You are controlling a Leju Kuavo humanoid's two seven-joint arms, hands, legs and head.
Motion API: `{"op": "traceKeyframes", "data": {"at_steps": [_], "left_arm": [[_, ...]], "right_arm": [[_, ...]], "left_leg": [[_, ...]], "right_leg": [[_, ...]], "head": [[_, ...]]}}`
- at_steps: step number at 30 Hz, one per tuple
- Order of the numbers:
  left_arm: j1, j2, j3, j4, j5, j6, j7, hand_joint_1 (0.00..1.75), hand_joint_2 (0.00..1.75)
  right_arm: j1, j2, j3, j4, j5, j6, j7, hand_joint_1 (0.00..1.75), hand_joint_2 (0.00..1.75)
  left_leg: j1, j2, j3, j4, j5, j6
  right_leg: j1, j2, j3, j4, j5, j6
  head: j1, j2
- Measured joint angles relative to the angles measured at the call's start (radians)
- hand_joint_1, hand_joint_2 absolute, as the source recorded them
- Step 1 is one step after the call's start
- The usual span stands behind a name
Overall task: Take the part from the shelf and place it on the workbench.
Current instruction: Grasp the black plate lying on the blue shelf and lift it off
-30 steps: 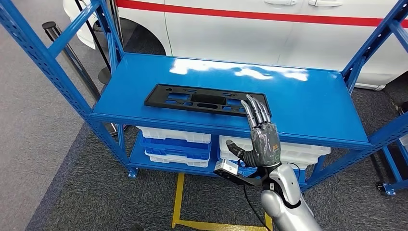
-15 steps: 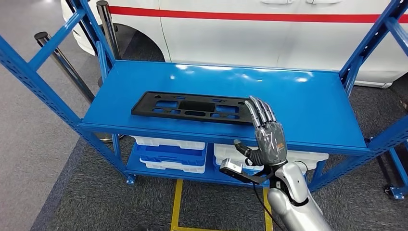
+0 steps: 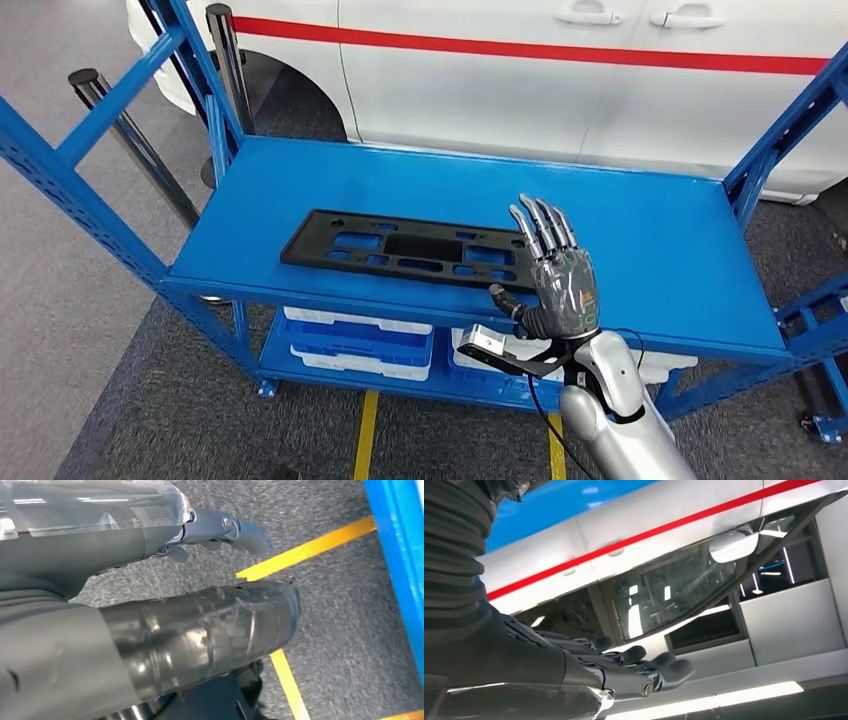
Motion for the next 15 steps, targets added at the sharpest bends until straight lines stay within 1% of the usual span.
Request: {"op": "traceKeyframes", "data": {"at_steps": [1,2,3,4,5,6,7,8,9,10,11,12,13,14,15], "left_arm": [[0.001,0.000,0.000,0.000,0.000,0.000,0.000,0.00,0.00],[0.002,-0.001,-0.001,0.000,0.000,-0.001,0.000,0.00,0.00],[0.004,-0.001,-0.001,0.000,-0.001,-0.001,0.000,0.00,0.00],[0.005,-0.001,-0.001,0.000,-0.001,-0.001,0.000,0.00,0.00],[0.005,-0.002,-0.001,0.000,-0.001,-0.001,0.000,0.00,0.00],[0.005,-0.002,-0.001,0.000,-0.001,-0.001,0.000,0.00,0.00],[0.003,-0.002,-0.001,0.000,-0.001,-0.001,0.001,0.00,0.00],[0.003,-0.002,-0.002,0.000,-0.001,-0.001,0.001,0.00,0.00],[0.001,-0.002,-0.002,0.000,-0.001,-0.001,0.001,0.00,0.00],[0.000,-0.002,-0.002,0.000,-0.001,-0.001,0.001,0.00,0.00],[0.000,-0.002,-0.002,0.000,-0.001,-0.001,0.001,0.00,0.00],[0.000,-0.002,-0.002,0.000,-0.001,-0.001,0.001,0.00,0.00],[-0.001,-0.002,-0.002,0.000,-0.001,-0.001,0.000,0.00,0.00],[-0.002,-0.002,-0.002,0.000,-0.001,-0.001,0.000,0.00,0.00],[-0.002,-0.002,-0.003,0.000,-0.001,-0.001,0.000,0.00,0.00]], "right_arm": [[0.001,-0.001,0.000,0.000,0.000,0.000,0.000,0.00,1.75],[0.002,-0.002,0.000,0.001,0.000,0.000,0.000,0.00,1.75],[0.002,-0.003,0.000,0.001,0.000,0.000,0.000,0.00,1.75],[0.002,-0.004,0.000,0.001,0.000,0.000,0.000,0.00,1.75],[0.002,-0.006,0.000,0.001,0.000,0.000,0.000,0.00,1.75],[0.002,-0.007,0.000,0.002,0.000,0.000,0.000,0.00,1.75],[0.002,-0.008,0.000,0.004,0.000,0.001,0.000,0.00,1.75],[0.003,-0.008,0.000,0.005,0.000,0.002,0.000,0.00,1.75],[0.003,-0.008,0.000,0.006,0.000,0.002,0.000,0.00,1.75],[0.004,-0.009,0.000,0.005,0.000,0.002,0.000,0.00,1.75],[0.003,-0.010,-0.001,0.005,0.000,0.002,0.000,0.00,1.75],[0.002,-0.011,-0.001,0.005,0.000,0.002,0.000,0.00,1.75],[0.001,-0.011,-0.002,0.005,0.000,0.002,0.000,0.00,1.75],[0.000,-0.011,-0.002,0.005,0.000,0.002,0.000,0.00,1.75],[-0.001,-0.011,-0.002,0.005,0.000,0.002,0.000,0.00,1.75]], "left_leg": [[0.001,0.000,0.008,0.000,-0.008,-0.001],[0.002,-0.001,0.018,0.001,-0.017,-0.003],[0.004,-0.001,0.030,0.001,-0.026,-0.006],[0.006,-0.002,0.045,0.002,-0.038,-0.010],[0.008,-0.002,0.057,0.003,-0.051,-0.016],[0.009,-0.003,0.068,0.006,-0.063,-0.023],[0.009,-0.003,0.075,0.008,-0.075,-0.031],[0.009,-0.002,0.080,0.010,-0.083,-0.039],[0.008,-0.003,0.085,0.011,-0.087,-0.046],[0.008,-0.002,0.087,0.014,-0.088,-0.051],[0.009,-0.002,0.084,0.032,-0.086,-0.055],[0.010,-0.001,0.069,0.066,-0.084,-0.057],[0.012,-0.001,0.040,0.119,-0.088,-0.060],[0.013,-0.001,0.000,0.184,-0.103,-0.063],[0.013,-0.001,-0.045,0.245,-0.130,-0.066]], "right_leg": [[-0.004,0.000,-0.039,0.043,-0.018,0.005],[-0.008,0.000,-0.064,0.059,-0.021,0.010],[-0.012,-0.001,-0.073,0.040,-0.001,0.013],[-0.015,-0.002,-0.066,-0.010,0.038,0.016],[-0.018,-0.005,-0.051,-0.080,0.095,0.018],[-0.018,-0.007,-0.038,-0.138,0.135,0.017],[-0.016,-0.009,-0.029,-0.176,0.161,0.013],[-0.014,-0.009,-0.026,-0.194,0.173,0.006],[-0.010,-0.007,-0.024,-0.192,0.163,-0.003],[-0.011,-0.004,-0.018,-0.191,0.162,-0.012],[-0.012,-0.003,-0.009,-0.194,0.159,-0.021],[-0.013,-0.002,0.003,-0.197,0.153,-0.029],[-0.014,-0.002,0.016,-0.200,0.146,-0.035],[-0.013,-0.003,0.027,-0.202,0.137,-0.040],[-0.011,-0.002,0.036,-0.203,0.128,-0.043]], "head": [[0.000,0.000],[0.000,0.000],[0.000,0.000],[0.000,0.000],[0.000,0.000],[0.000,0.000],[0.000,0.000],[-0.001,0.000],[-0.001,0.000],[-0.002,0.000],[-0.001,0.000],[-0.002,0.000],[-0.002,0.000],[-0.003,0.000],[-0.003,0.000]]}}
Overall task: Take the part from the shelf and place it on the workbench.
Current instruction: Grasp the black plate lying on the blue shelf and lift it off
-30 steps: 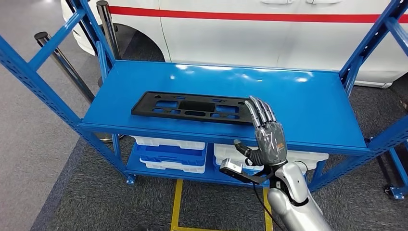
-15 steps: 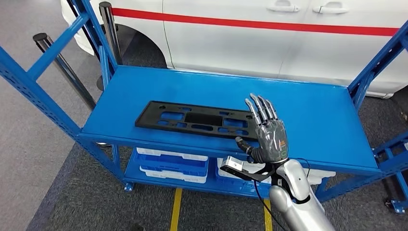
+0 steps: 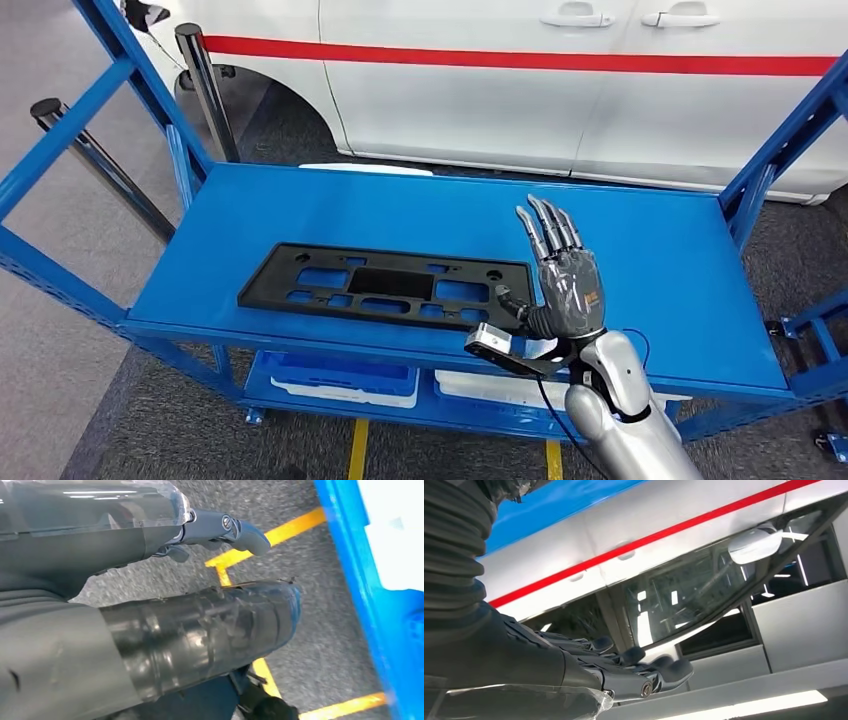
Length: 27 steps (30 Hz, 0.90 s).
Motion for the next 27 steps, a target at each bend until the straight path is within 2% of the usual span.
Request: {"op": "traceKeyframes", "data": {"at_steps": [1,2,3,4,6,7,8,9,11,13,14,16,17,18,19,21,23,25,27], "left_arm": [[0.001,0.000,0.000,0.000,0.000,0.000,0.000,0.00,0.00],[0.003,0.000,0.000,0.000,0.000,0.000,0.000,0.00,0.00],[0.004,0.000,0.000,0.000,0.000,0.000,0.000,0.00,0.00],[0.005,0.000,0.000,0.000,0.000,0.000,0.000,0.00,0.00],[0.007,0.002,-0.001,0.000,0.000,0.000,0.000,0.00,0.00],[0.007,0.003,-0.001,0.001,0.000,0.000,0.000,0.00,0.00],[0.007,0.004,-0.001,0.001,0.000,0.000,0.000,0.00,0.00],[0.007,0.005,-0.001,0.002,0.000,0.000,0.000,0.00,0.00],[0.006,0.004,-0.001,0.002,0.000,0.000,0.000,0.00,0.00],[0.005,0.004,-0.001,0.002,0.000,0.001,0.000,0.00,0.00],[0.004,0.003,-0.001,0.002,0.001,0.001,0.000,0.00,0.00],[0.002,0.003,-0.001,0.002,0.001,0.001,0.000,0.00,0.00],[0.003,0.002,-0.001,0.002,0.001,0.001,0.000,0.00,0.00],[0.004,0.002,-0.001,0.002,0.000,0.007,0.002,0.00,0.00],[0.005,0.001,-0.001,0.002,-0.001,0.020,0.007,0.00,0.00],[0.005,0.000,-0.003,0.002,-0.002,0.059,0.023,0.00,0.00],[-0.001,-0.001,-0.005,0.002,-0.003,0.085,0.036,0.00,0.00],[-0.006,-0.001,-0.006,0.002,-0.002,0.091,0.041,0.00,0.00],[-0.006,0.000,-0.006,0.002,-0.002,0.092,0.045,0.00,0.00]], "right_arm": [[0.000,0.000,0.000,0.000,0.000,0.000,0.000,0.00,1.75],[0.001,0.000,0.000,0.000,0.000,0.000,0.000,0.00,1.75],[0.001,0.000,0.000,0.000,0.000,0.000,0.000,0.00,1.75],[0.001,0.000,0.000,0.000,0.000,0.000,0.000,0.00,1.75],[0.001,0.000,0.000,0.001,0.000,0.000,0.000,0.00,1.75],[0.001,0.000,0.000,0.001,0.000,0.001,0.000,0.00,1.75],[0.002,0.000,0.000,0.002,0.000,0.001,0.000,0.00,1.75],[0.002,0.000,0.000,0.003,0.000,0.002,0.000,0.00,1.75],[0.002,0.000,0.000,0.002,0.000,0.002,0.000,0.00,1.75],[-0.001,0.000,0.000,0.001,0.001,0.002,0.000,0.00,1.75],[-0.001,0.000,-0.001,0.001,0.001,0.002,0.000,0.00,1.75],[-0.001,0.000,-0.001,0.001,0.001,0.002,0.000,0.00,1.75],[0.001,0.000,-0.001,0.001,-0.001,0.003,-0.001,0.00,1.75],[0.000,-0.001,-0.001,0.001,-0.011,0.014,-0.008,0.00,1.75],[-0.005,-0.004,0.002,0.002,-0.035,0.046,-0.022,0.00,1.75],[-0.038,-0.020,0.030,0.008,-0.121,0.195,-0.057,0.00,1.75],[-0.086,-0.037,0.077,0.024,-0.195,0.354,-0.076,0.00,1.75],[-0.117,-0.046,0.113,0.036,-0.226,0.411,-0.080,0.00,1.75],[-0.138,-0.051,0.136,0.041,-0.241,0.420,-0.083,0.00,1.75]], "left_leg": [[0.000,0.000,-0.041,0.046,-0.029,-0.002],[0.000,0.000,-0.072,0.066,-0.048,-0.002],[-0.001,0.000,-0.087,0.055,-0.046,0.001],[-0.003,0.000,-0.088,0.015,-0.018,0.007],[-0.012,-0.001,-0.073,-0.109,0.096,0.028],[-0.018,-0.001,-0.065,-0.159,0.141,0.038],[-0.023,-0.001,-0.060,-0.189,0.173,0.045],[-0.027,-0.001,-0.059,-0.201,0.181,0.049],[-0.025,-0.001,-0.039,-0.219,0.181,0.055],[-0.018,-0.001,-0.010,-0.238,0.176,0.063],[-0.016,-0.001,0.002,-0.244,0.170,0.067],[-0.015,-0.002,0.019,-0.245,0.155,0.070],[-0.015,-0.002,0.028,-0.244,0.147,0.069],[-0.014,-0.003,0.039,-0.243,0.138,0.068],[-0.014,-0.004,0.050,-0.240,0.128,0.065],[-0.013,-0.004,0.070,-0.232,0.107,0.057],[-0.014,-0.002,0.076,-0.224,0.089,0.046],[-0.016,-0.003,0.077,-0.219,0.082,0.033],[-0.014,-0.003,0.073,-0.202,0.072,0.023]], "right_leg": [[0.002,0.001,0.010,0.000,-0.010,-0.001],[0.004,0.003,0.022,0.000,-0.020,-0.002],[0.007,0.005,0.036,0.000,-0.031,-0.003],[0.010,0.006,0.052,0.000,-0.042,-0.002],[0.014,0.008,0.079,-0.001,-0.064,0.001],[0.015,0.009,0.087,-0.003,-0.073,0.004],[0.014,0.010,0.092,-0.007,-0.079,0.009],[0.014,0.011,0.097,-0.008,-0.079,0.016],[0.014,0.010,0.098,0.001,-0.071,0.028],[0.014,0.007,0.067,0.071,-0.069,0.037],[0.012,0.006,0.033,0.127,-0.083,0.042],[0.008,0.005,-0.047,0.234,-0.137,0.051],[0.006,0.004,-0.076,0.259,-0.157,0.055],[0.004,0.003,-0.092,0.255,-0.157,0.058],[0.002,0.003,-0.092,0.219,-0.130,0.061],[-0.001,0.001,-0.067,0.094,-0.026,0.059],[0.004,0.001,-0.051,0.013,0.033,0.047],[0.009,0.000,-0.050,0.005,0.033,0.032],[0.005,-0.001,-0.040,0.001,0.036,0.018]], "head": [[0.000,0.000],[0.000,0.000],[0.000,0.000],[0.000,0.000],[0.001,0.000],[0.002,0.000],[0.002,0.000],[0.003,0.000],[0.002,0.000],[0.004,0.000],[0.005,0.000],[0.006,0.000],[0.006,0.000],[0.006,0.000],[0.006,0.000],[0.007,0.000],[0.006,0.000],[0.006,0.000],[0.005,0.000]]}}
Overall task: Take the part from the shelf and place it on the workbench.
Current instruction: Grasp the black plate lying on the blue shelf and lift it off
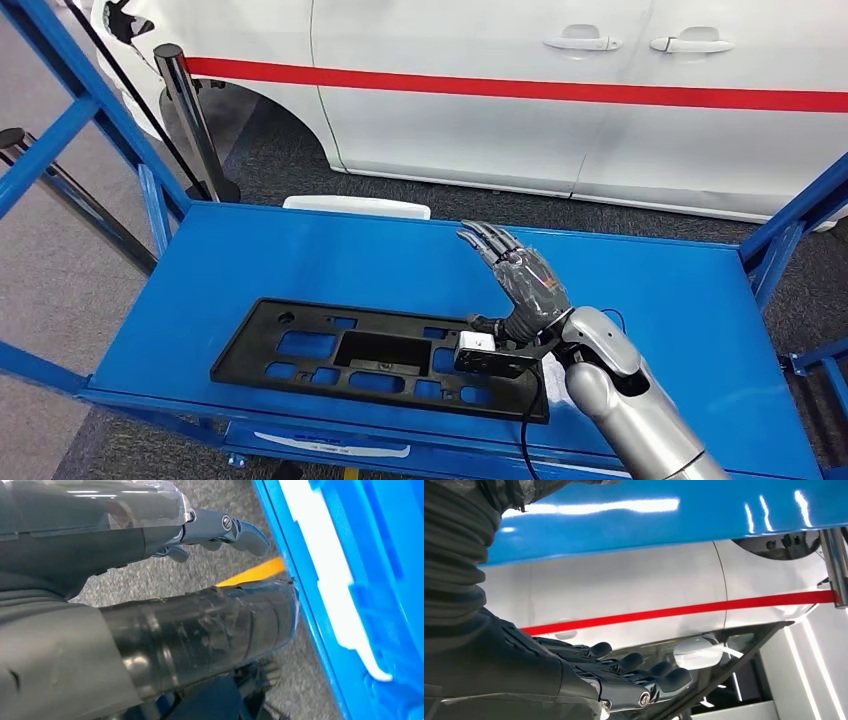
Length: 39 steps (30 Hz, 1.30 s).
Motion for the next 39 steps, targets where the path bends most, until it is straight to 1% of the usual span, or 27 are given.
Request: {"op": "traceKeyframes", "data": {"at_steps": [2,4,5,6,7,9,10,11,14,16,17,19,20,21,22,23,24,26,27,30,31,33,35,36,37,38,39], "left_arm": [[0.000,0.000,-0.001,0.000,0.000,0.000,0.001,0.00,0.00],[0.000,0.000,-0.003,0.000,0.001,0.001,0.002,0.00,0.00],[0.001,0.000,-0.005,0.000,0.002,0.001,0.002,0.00,0.00],[0.002,0.000,-0.006,0.000,0.002,0.001,0.003,0.00,0.00],[0.003,0.000,-0.007,0.000,0.001,0.002,0.003,0.00,0.00],[0.003,0.001,-0.009,0.000,0.001,0.003,0.004,0.00,0.00],[0.002,0.002,-0.010,0.000,0.001,0.003,0.004,0.00,0.00],[0.001,0.002,-0.012,0.000,0.001,0.003,0.004,0.00,0.00],[0.001,0.003,-0.016,0.000,0.001,0.004,0.005,0.00,0.00],[0.003,0.003,-0.017,0.000,0.001,0.001,0.004,0.00,0.00],[0.002,0.003,-0.017,0.000,0.001,0.000,0.003,0.00,0.00],[0.000,0.003,-0.019,0.000,0.001,-0.001,0.002,0.00,0.00],[0.000,0.003,-0.020,0.000,0.001,-0.001,0.002,0.00,0.00],[0.000,0.003,-0.021,0.000,0.001,0.000,0.002,0.00,0.00],[0.000,0.003,-0.022,0.000,0.001,0.000,0.002,0.00,0.00],[0.001,0.002,-0.022,0.000,0.002,0.000,0.002,0.00,0.00],[0.001,0.002,-0.023,0.000,0.002,0.001,0.002,0.00,0.00],[0.000,0.002,-0.023,0.000,0.003,0.001,0.002,0.00,0.00],[0.000,0.002,-0.023,0.000,0.004,0.001,0.002,0.00,0.00],[0.000,0.002,-0.023,0.000,0.006,0.002,0.002,0.00,0.00],[0.000,0.002,-0.023,0.000,0.006,0.002,0.001,0.00,0.00],[0.000,0.002,-0.023,0.000,0.008,0.002,0.001,0.00,0.00],[0.001,0.002,-0.023,0.000,0.008,0.002,0.001,0.00,0.00],[0.002,0.002,-0.023,0.000,0.008,0.002,0.001,0.00,0.00],[0.003,0.002,-0.023,0.000,0.008,0.002,0.001,0.00,0.00],[0.003,0.002,-0.023,0.000,0.008,0.002,0.001,0.00,0.00],[0.003,0.002,-0.023,0.000,0.008,0.002,0.000,0.00,0.00]], "right_arm": [[-0.018,-0.003,0.020,0.002,-0.010,0.005,-0.003,0.00,1.75],[-0.026,-0.006,0.038,0.005,-0.019,0.009,-0.005,0.00,1.75],[-0.027,-0.007,0.047,0.007,-0.023,0.011,-0.006,0.00,1.75],[-0.027,-0.009,0.056,0.009,-0.027,0.013,-0.006,0.00,1.75],[-0.028,-0.010,0.064,0.010,-0.029,0.015,-0.007,0.00,1.75],[-0.030,-0.012,0.074,0.011,-0.031,0.017,-0.007,0.00,1.75],[-0.032,-0.013,0.078,0.011,-0.031,0.018,-0.008,0.00,1.75],[-0.034,-0.014,0.081,0.011,-0.031,0.018,-0.008,0.00,1.75],[-0.039,-0.016,0.092,0.013,-0.032,0.019,-0.008,0.00,1.75],[-0.042,-0.019,0.098,0.013,-0.034,0.018,-0.008,0.00,1.75],[-0.044,-0.020,0.100,0.013,-0.036,0.017,-0.008,0.00,1.75],[-0.045,-0.023,0.104,0.013,-0.040,0.016,-0.007,0.00,1.75],[-0.045,-0.023,0.108,0.013,-0.042,0.016,-0.007,0.00,1.75],[-0.044,-0.024,0.111,0.013,-0.043,0.016,-0.007,0.00,1.75],[-0.044,-0.024,0.114,0.013,-0.043,0.015,-0.007,0.00,1.75],[-0.044,-0.024,0.117,0.013,-0.043,0.013,-0.007,0.00,1.75],[-0.044,-0.024,0.120,0.012,-0.044,0.008,-0.006,0.00,1.75],[-0.044,-0.023,0.124,0.007,-0.044,-0.006,-0.003,0.00,1.75],[-0.043,-0.022,0.127,0.004,-0.044,-0.012,-0.001,0.00,1.75],[-0.041,-0.021,0.133,-0.002,-0.043,-0.021,0.004,0.00,1.75],[-0.041,-0.020,0.134,-0.006,-0.043,-0.026,0.005,0.00,1.75],[-0.039,-0.016,0.137,-0.014,-0.043,-0.032,0.008,0.00,1.75],[-0.031,-0.012,0.141,-0.018,-0.043,-0.034,0.008,0.00,1.75],[-0.026,-0.010,0.144,-0.019,-0.043,-0.034,0.008,0.00,1.75],[-0.020,-0.008,0.146,-0.020,-0.042,-0.036,0.008,0.00,1.75],[-0.015,-0.006,0.147,-0.023,-0.040,-0.039,0.010,0.00,1.75],[-0.011,-0.001,0.149,-0.027,-0.037,-0.045,0.011,0.00,1.75]], "left_leg": [[0.003,0.001,-0.041,0.081,-0.034,-0.009],[0.006,0.001,-0.116,0.212,-0.087,-0.017],[0.007,0.001,-0.149,0.259,-0.102,-0.019],[0.008,0.001,-0.168,0.275,-0.098,-0.020],[0.009,0.001,-0.168,0.252,-0.072,-0.019],[0.008,0.002,-0.126,0.122,0.016,-0.012],[0.005,0.002,-0.105,0.057,0.045,-0.007],[0.003,0.002,-0.090,0.014,0.061,-0.002],[-0.001,0.000,-0.080,-0.011,0.070,0.013],[0.004,0.001,-0.075,-0.020,0.078,0.023],[0.007,0.001,-0.072,-0.023,0.080,0.028],[0.006,0.002,-0.071,-0.024,0.079,0.034],[0.006,0.002,-0.071,-0.023,0.078,0.035],[0.006,0.002,-0.071,-0.022,0.076,0.035],[0.006,0.001,-0.070,-0.020,0.074,0.035],[0.006,0.000,-0.068,-0.017,0.071,0.033],[0.006,-0.001,-0.067,-0.012,0.067,0.030],[0.002,-0.002,-0.069,-0.001,0.058,0.022],[0.001,-0.002,-0.071,0.001,0.055,0.018],[0.000,-0.001,-0.069,0.004,0.050,0.003],[0.000,-0.001,-0.074,0.019,0.038,-0.002],[0.003,0.000,-0.113,0.106,-0.015,-0.013],[0.006,0.001,-0.176,0.239,-0.073,-0.019],[0.007,0.001,-0.196,0.279,-0.082,-0.021],[0.007,0.001,-0.199,0.282,-0.072,-0.020],[0.007,0.001,-0.181,0.242,-0.043,-0.018],[0.007,0.001,-0.145,0.169,-0.004,-0.014]], "right_leg": [[-0.002,-0.002,0.012,-0.005,-0.005,-0.011],[-0.001,-0.003,0.017,-0.005,-0.011,-0.019],[0.000,-0.002,0.020,-0.005,-0.015,-0.020],[0.001,-0.002,0.023,-0.004,-0.018,-0.020],[0.001,-0.001,0.027,-0.003,-0.022,-0.020],[0.002,0.001,0.039,-0.003,-0.030,-0.016],[0.003,0.001,0.043,-0.003,-0.033,-0.012],[0.003,0.001,0.043,-0.003,-0.034,-0.007],[0.005,0.002,0.041,-0.005,-0.037,0.011],[0.004,0.001,0.034,0.017,-0.056,0.022],[0.004,0.001,0.017,0.056,-0.081,0.026],[0.002,0.001,-0.047,0.188,-0.145,0.031],[0.001,0.001,-0.079,0.250,-0.165,0.033],[0.001,0.001,-0.098,0.282,-0.167,0.035],[0.000,0.000,-0.097,0.274,-0.148,0.035],[0.000,0.000,-0.075,0.225,-0.113,0.034],[0.000,-0.001,-0.041,0.152,-0.078,0.031],[0.003,-0.001,0.013,0.038,-0.039,0.023],[0.004,-0.001,0.024,0.015,-0.037,0.018],[0.004,0.000,0.027,0.010,-0.036,0.003],[0.002,0.000,0.029,0.007,-0.035,-0.004],[-0.001,-0.002,0.032,0.002,-0.033,-0.014],[0.000,-0.003,0.032,0.002,-0.033,-0.017],[0.001,-0.003,0.032,0.002,-0.034,-0.017],[0.002,-0.003,0.032,0.002,-0.034,-0.017],[0.002,-0.002,0.033,0.003,-0.034,-0.017],[0.002,-0.001,0.034,0.003,-0.035,-0.016]], "head": [[0.000,0.000],[0.000,0.000],[0.000,0.000],[0.000,0.000],[-0.001,0.000],[0.000,0.000],[0.000,0.000],[0.000,0.000],[0.000,0.000],[0.000,0.000],[0.000,0.000],[0.000,0.000],[0.000,0.000],[0.000,0.000],[0.000,0.000],[0.000,0.000],[0.001,0.000],[0.000,0.000],[0.000,0.000],[0.000,0.000],[-0.001,0.000],[-0.002,0.000],[-0.002,0.000],[-0.002,0.000],[-0.002,0.000],[-0.002,0.000],[-0.002,0.000]]}}
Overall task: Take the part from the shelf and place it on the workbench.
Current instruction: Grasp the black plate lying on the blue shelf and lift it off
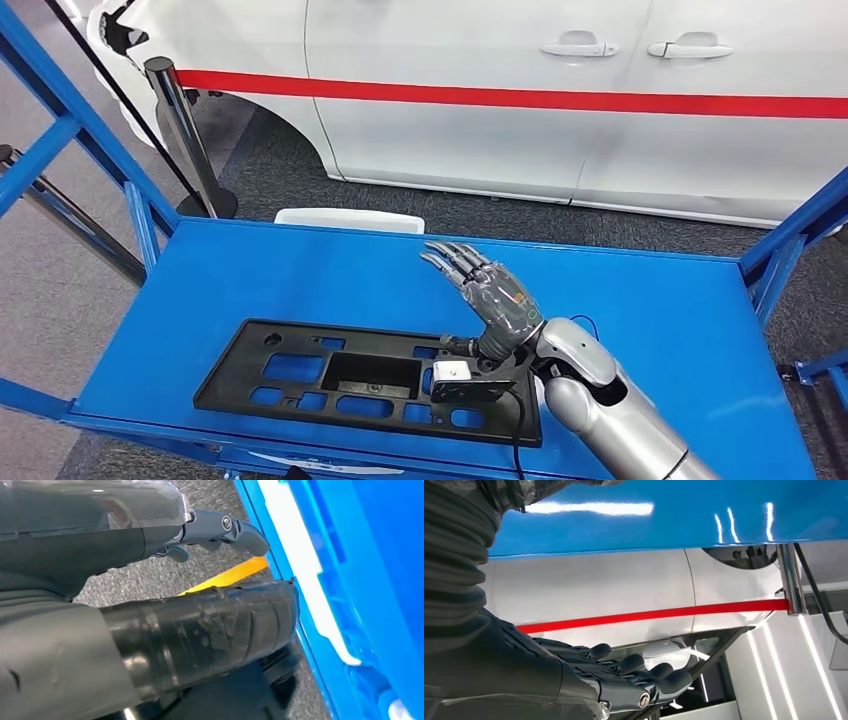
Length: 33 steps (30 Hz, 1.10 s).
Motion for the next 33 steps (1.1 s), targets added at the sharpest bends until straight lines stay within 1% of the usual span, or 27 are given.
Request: {"op": "traceKeyframes", "data": {"at_steps": [1,2,3,5,7,8,9,11,12,13,14,16,17,18,20,21,22,23,24,26,27,28,29,30,31,32,33], "left_arm": [[-0.001,0.000,0.000,0.000,0.000,0.000,-0.001,0.00,0.00],[-0.002,0.000,0.000,0.000,0.000,0.000,-0.001,0.00,0.00],[-0.004,0.000,0.000,0.000,0.000,0.000,-0.002,0.00,0.00],[-0.005,0.000,0.000,0.000,-0.001,0.000,-0.004,0.00,0.00],[-0.005,-0.001,-0.001,0.000,-0.003,-0.002,-0.007,0.00,0.00],[-0.006,-0.002,-0.001,0.000,-0.005,-0.002,-0.010,0.00,0.00],[-0.007,-0.003,-0.001,0.000,-0.007,-0.002,-0.013,0.00,0.00],[-0.009,-0.005,-0.001,0.000,-0.010,-0.003,-0.015,0.00,0.00],[-0.009,-0.007,-0.001,0.000,-0.012,-0.003,-0.016,0.00,0.00],[-0.009,-0.008,-0.001,0.000,-0.014,-0.003,-0.016,0.00,0.00],[-0.009,-0.010,-0.002,0.000,-0.016,-0.003,-0.017,0.00,0.00],[-0.010,-0.013,-0.002,0.000,-0.018,-0.004,-0.018,0.00,0.00],[-0.010,-0.015,-0.002,0.000,-0.018,-0.004,-0.018,0.00,0.00],[-0.011,-0.016,-0.002,0.000,-0.019,-0.004,-0.019,0.00,0.00],[-0.011,-0.017,-0.002,0.000,-0.019,-0.004,-0.020,0.00,0.00],[-0.011,-0.017,-0.002,0.000,-0.019,-0.004,-0.020,0.00,0.00],[-0.011,-0.017,-0.002,0.000,-0.019,-0.004,-0.021,0.00,0.00],[-0.012,-0.017,-0.002,0.000,-0.019,-0.004,-0.021,0.00,0.00],[-0.012,-0.017,-0.002,0.000,-0.019,-0.004,-0.022,0.00,0.00],[-0.012,-0.017,-0.002,0.000,-0.019,-0.004,-0.022,0.00,0.00],[-0.011,-0.017,-0.002,0.000,-0.019,-0.004,-0.023,0.00,0.00],[-0.010,-0.018,-0.002,0.000,-0.019,-0.004,-0.023,0.00,0.00],[-0.010,-0.018,-0.002,0.000,-0.019,-0.004,-0.023,0.00,0.00],[-0.010,-0.018,-0.002,0.000,-0.019,-0.004,-0.023,0.00,0.00],[-0.011,-0.018,-0.002,0.000,-0.019,-0.004,-0.023,0.00,0.00],[-0.012,-0.018,-0.002,0.000,-0.019,-0.004,-0.023,0.00,0.00],[-0.013,-0.018,-0.002,0.000,-0.019,-0.004,-0.023,0.00,0.00]], "right_arm": [[0.003,0.005,0.002,-0.005,0.005,-0.007,0.002,0.00,1.75],[0.006,0.009,0.003,-0.009,0.011,-0.015,0.005,0.00,1.75],[0.010,0.014,0.005,-0.013,0.017,-0.021,0.007,0.00,1.75],[0.017,0.020,0.010,-0.020,0.025,-0.030,0.012,0.00,1.75],[0.021,0.025,0.013,-0.027,0.030,-0.038,0.016,0.00,1.75],[0.023,0.026,0.014,-0.030,0.032,-0.042,0.018,0.00,1.75],[0.025,0.027,0.015,-0.032,0.033,-0.046,0.020,0.00,1.75],[0.037,0.029,0.017,-0.033,0.038,-0.052,0.025,0.00,1.75],[0.045,0.031,0.019,-0.033,0.041,-0.054,0.027,0.00,1.75],[0.053,0.031,0.020,-0.033,0.044,-0.056,0.029,0.00,1.75],[0.058,0.032,0.021,-0.033,0.046,-0.058,0.030,0.00,1.75],[0.061,0.032,0.022,-0.035,0.048,-0.059,0.031,0.00,1.75],[0.062,0.033,0.023,-0.036,0.048,-0.059,0.031,0.00,1.75],[0.064,0.034,0.023,-0.038,0.048,-0.060,0.032,0.00,1.75],[0.070,0.035,0.024,-0.040,0.048,-0.060,0.032,0.00,1.75],[0.073,0.035,0.024,-0.041,0.049,-0.060,0.032,0.00,1.75],[0.074,0.035,0.024,-0.043,0.049,-0.060,0.033,0.00,1.75],[0.075,0.036,0.024,-0.045,0.049,-0.060,0.034,0.00,1.75],[0.076,0.038,0.025,-0.047,0.050,-0.060,0.035,0.00,1.75],[0.082,0.039,0.026,-0.048,0.051,-0.060,0.036,0.00,1.75],[0.086,0.039,0.027,-0.049,0.051,-0.059,0.036,0.00,1.75],[0.090,0.039,0.028,-0.049,0.051,-0.059,0.036,0.00,1.75],[0.093,0.040,0.029,-0.049,0.051,-0.059,0.037,0.00,1.75],[0.094,0.040,0.029,-0.049,0.051,-0.059,0.037,0.00,1.75],[0.094,0.040,0.029,-0.049,0.051,-0.059,0.037,0.00,1.75],[0.094,0.040,0.029,-0.049,0.051,-0.059,0.037,0.00,1.75],[0.094,0.040,0.029,-0.050,0.051,-0.059,0.037,0.00,1.75]], "left_leg": [[-0.002,0.000,0.036,-0.074,0.029,0.005],[-0.004,0.000,0.065,-0.133,0.049,0.011],[-0.006,-0.001,0.082,-0.166,0.056,0.015],[-0.010,-0.002,0.084,-0.175,0.056,0.023],[-0.005,-0.002,0.089,-0.186,0.063,0.034],[-0.003,-0.001,0.092,-0.192,0.067,0.040],[-0.001,0.000,0.094,-0.195,0.069,0.045],[-0.002,0.000,0.093,-0.195,0.069,0.048],[-0.002,0.000,0.093,-0.195,0.069,0.049],[-0.002,0.000,0.093,-0.194,0.068,0.049],[-0.002,-0.001,0.094,-0.193,0.067,0.048],[-0.003,-0.002,0.096,-0.187,0.062,0.043],[-0.005,-0.002,0.095,-0.183,0.058,0.039],[-0.006,-0.002,0.094,-0.179,0.055,0.035],[-0.009,-0.002,0.092,-0.177,0.054,0.026],[-0.008,-0.001,0.092,-0.178,0.052,0.021],[-0.007,-0.001,0.090,-0.171,0.046,0.016],[-0.006,-0.001,0.081,-0.149,0.030,0.010],[-0.004,0.000,0.062,-0.106,0.003,0.004],[-0.001,0.000,0.000,0.029,-0.063,-0.005],[0.001,0.000,-0.029,0.088,-0.083,-0.007],[0.001,0.000,-0.043,0.115,-0.084,-0.008],[0.001,0.000,-0.037,0.100,-0.064,-0.007],[0.001,0.000,-0.012,0.045,-0.028,-0.005],[0.001,0.000,0.024,-0.033,0.009,0.000],[-0.002,0.000,0.059,-0.103,0.036,0.005],[-0.004,0.000,0.082,-0.153,0.051,0.010]], "right_leg": [[0.001,0.001,0.001,0.000,-0.001,0.002],[0.003,0.002,0.001,0.001,-0.001,0.005],[0.003,0.002,0.002,0.001,-0.002,0.010],[0.003,0.002,0.002,-0.001,0.000,0.023],[0.002,0.002,0.001,0.005,-0.009,0.033],[0.002,0.002,-0.009,0.029,-0.026,0.038],[0.000,0.002,-0.030,0.075,-0.055,0.042],[-0.001,0.001,-0.092,0.210,-0.119,0.048],[-0.001,0.001,-0.117,0.263,-0.135,0.051],[-0.001,0.001,-0.127,0.282,-0.131,0.052],[-0.001,0.001,-0.116,0.258,-0.107,0.052],[-0.001,0.000,-0.050,0.123,-0.040,0.046],[0.001,0.000,-0.020,0.060,-0.018,0.041],[0.003,0.000,0.000,0.019,-0.008,0.036],[0.008,0.001,0.006,0.002,-0.008,0.026],[0.006,0.001,0.007,-0.001,-0.007,0.020],[0.004,0.000,0.009,-0.004,-0.005,0.013],[0.002,0.000,0.011,-0.007,-0.004,0.007],[-0.001,-0.001,0.012,-0.010,-0.002,0.002],[0.000,-0.003,0.012,-0.010,-0.003,-0.002],[0.000,-0.003,0.012,-0.009,-0.003,-0.003],[0.001,-0.003,0.011,-0.008,-0.004,-0.003],[0.001,-0.003,0.012,-0.007,-0.005,-0.003],[0.001,-0.002,0.014,-0.006,-0.006,-0.002],[0.001,-0.001,0.016,-0.006,-0.007,-0.001],[0.003,0.000,0.017,-0.006,-0.008,0.002],[0.004,0.000,0.018,-0.006,-0.008,0.006]], "head": [[0.000,0.000],[0.000,0.000],[0.000,0.000],[0.000,0.000],[0.001,0.000],[0.001,0.000],[0.002,0.000],[0.002,0.000],[0.002,0.000],[0.002,0.000],[0.002,0.000],[0.002,0.000],[0.002,0.000],[0.002,0.000],[0.002,0.000],[0.002,0.000],[0.001,0.000],[0.001,0.000],[0.000,0.000],[0.000,0.000],[0.000,0.000],[0.000,0.000],[0.000,0.000],[0.000,0.000],[0.000,0.000],[0.000,0.000],[0.000,0.000]]}}
